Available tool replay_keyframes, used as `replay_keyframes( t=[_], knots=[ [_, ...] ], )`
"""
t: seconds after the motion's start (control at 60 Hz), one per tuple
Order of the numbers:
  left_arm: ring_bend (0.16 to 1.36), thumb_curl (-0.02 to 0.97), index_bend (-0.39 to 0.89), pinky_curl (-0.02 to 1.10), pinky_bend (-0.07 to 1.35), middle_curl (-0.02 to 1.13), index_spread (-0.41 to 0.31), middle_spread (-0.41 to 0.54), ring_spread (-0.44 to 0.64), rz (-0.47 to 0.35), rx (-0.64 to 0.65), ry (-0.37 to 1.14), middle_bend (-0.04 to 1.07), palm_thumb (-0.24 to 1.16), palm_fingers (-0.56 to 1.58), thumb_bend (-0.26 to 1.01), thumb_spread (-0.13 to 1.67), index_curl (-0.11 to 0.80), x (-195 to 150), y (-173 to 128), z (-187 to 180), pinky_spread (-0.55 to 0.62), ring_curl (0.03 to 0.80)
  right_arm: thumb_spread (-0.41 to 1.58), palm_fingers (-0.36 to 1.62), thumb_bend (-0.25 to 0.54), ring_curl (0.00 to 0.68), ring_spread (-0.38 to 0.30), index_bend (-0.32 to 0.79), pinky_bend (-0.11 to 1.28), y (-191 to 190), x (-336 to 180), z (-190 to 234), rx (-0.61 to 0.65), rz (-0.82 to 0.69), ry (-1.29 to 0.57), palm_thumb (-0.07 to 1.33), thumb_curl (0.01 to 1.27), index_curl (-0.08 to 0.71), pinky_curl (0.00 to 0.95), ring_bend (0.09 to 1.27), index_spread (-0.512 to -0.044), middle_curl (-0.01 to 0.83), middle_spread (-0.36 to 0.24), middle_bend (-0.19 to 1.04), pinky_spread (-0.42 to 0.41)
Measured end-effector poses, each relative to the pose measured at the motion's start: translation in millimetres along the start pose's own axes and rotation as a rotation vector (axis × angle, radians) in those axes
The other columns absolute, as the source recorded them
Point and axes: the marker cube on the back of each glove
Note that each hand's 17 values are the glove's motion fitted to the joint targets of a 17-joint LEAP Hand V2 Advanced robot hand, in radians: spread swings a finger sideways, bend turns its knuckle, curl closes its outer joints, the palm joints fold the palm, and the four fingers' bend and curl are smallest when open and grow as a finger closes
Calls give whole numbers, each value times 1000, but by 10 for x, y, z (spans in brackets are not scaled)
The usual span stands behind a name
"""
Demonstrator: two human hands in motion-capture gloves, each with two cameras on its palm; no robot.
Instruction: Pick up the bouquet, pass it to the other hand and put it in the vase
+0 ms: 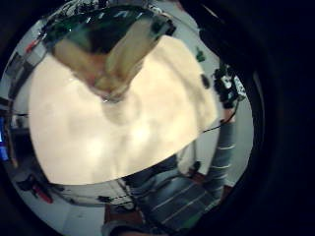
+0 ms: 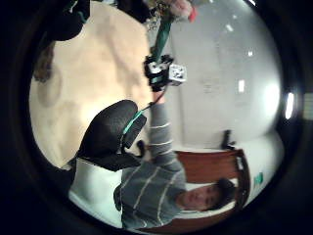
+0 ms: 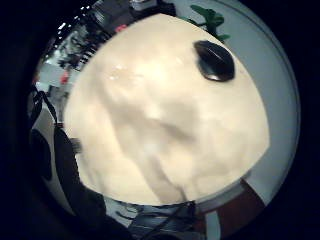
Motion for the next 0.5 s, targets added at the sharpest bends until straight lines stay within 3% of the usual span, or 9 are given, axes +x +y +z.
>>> replay_keyframes(
  t=[0.05,0.083,0.117,0.167,0.25,0.35,0.433,0.5],
  knots=[
    [338,319,257,253,125,389,-91,-3,163,-13,57,57,277,334,621,-26,967,449,118,-88,-87,273,277,1114,1433,106,569,-193,542,778,-35,-235,4,11,-80,-164,937,392,535,508,1010,-215,633,-172,859,-243],
    [342,319,250,250,128,395,-91,-11,151,27,73,132,276,332,618,-29,963,449,238,-145,-117,262,283,1104,1427,102,572,-192,563,783,-38,-350,2,31,-106,-213,948,406,545,514,1015,-212,637,-170,866,-242],
    [345,320,239,250,141,396,-88,-12,140,81,87,199,257,333,601,-29,960,449,346,-207,-137,253,289,1092,1421,103,575,-191,577,788,19,-396,5,28,-9,-198,970,423,553,518,1021,-210,640,-165,872,-241],
    [353,322,213,251,153,399,-78,0,144,88,114,246,227,330,551,-30,952,447,448,-284,-159,247,297,1081,1416,91,578,-189,594,791,121,-466,22,17,114,-183,976,440,563,524,1026,-207,644,-160,885,-240],
    [363,323,169,258,174,392,-57,32,158,120,108,397,182,322,493,-34,938,437,664,-378,-139,256,303,1064,1405,72,582,-188,614,798,342,-814,87,87,-1,-226,985,469,578,533,1036,-204,648,-155,897,-239],
    [376,323,155,269,193,376,-41,60,175,-17,11,589,165,304,446,-38,914,421,871,-356,-59,272,305,1051,1395,51,585,-187,623,804,522,-953,310,111,-68,-214,995,500,587,541,1044,-201,650,-151,908,-232],
    [386,327,160,285,211,359,-34,88,199,187,6,672,140,301,383,-36,895,415,1027,-429,36,299,309,1042,1393,39,586,-186,632,806,551,-910,532,134,-70,-151,1009,525,592,545,1047,-199,650,-145,912,-228],
    [407,330,158,295,227,343,-29,111,209,178,47,606,140,303,362,-35,878,408,980,-547,121,309,311,1038,1391,27,587,-185,636,807,612,-817,614,196,2,17,1015,542,595,548,1050,-198,651,-143,915,-225]
  ],
)
